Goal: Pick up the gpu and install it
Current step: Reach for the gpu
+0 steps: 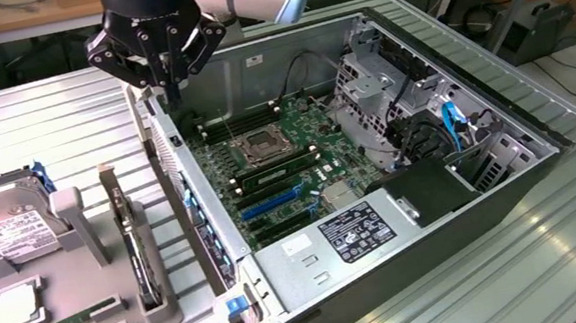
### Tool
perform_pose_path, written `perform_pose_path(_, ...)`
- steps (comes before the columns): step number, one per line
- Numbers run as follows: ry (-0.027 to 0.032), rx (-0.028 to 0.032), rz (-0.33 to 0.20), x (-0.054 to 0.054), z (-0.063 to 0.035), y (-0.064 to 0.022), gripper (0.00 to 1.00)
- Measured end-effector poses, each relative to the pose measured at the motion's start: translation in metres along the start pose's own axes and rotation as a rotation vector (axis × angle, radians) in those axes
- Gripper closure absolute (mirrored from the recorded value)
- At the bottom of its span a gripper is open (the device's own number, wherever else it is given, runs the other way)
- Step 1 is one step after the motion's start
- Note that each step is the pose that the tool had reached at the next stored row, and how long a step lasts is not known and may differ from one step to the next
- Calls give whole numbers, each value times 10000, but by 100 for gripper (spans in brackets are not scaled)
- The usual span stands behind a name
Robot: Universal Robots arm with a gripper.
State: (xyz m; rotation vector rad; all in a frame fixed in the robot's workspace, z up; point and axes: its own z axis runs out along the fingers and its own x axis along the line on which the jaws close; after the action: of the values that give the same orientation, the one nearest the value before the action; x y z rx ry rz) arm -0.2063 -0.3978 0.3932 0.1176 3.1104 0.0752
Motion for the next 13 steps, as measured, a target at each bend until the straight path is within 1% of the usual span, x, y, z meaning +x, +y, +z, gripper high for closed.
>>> perform_pose_path(13, 0, 0, 0, 72, -1, -6, 89)
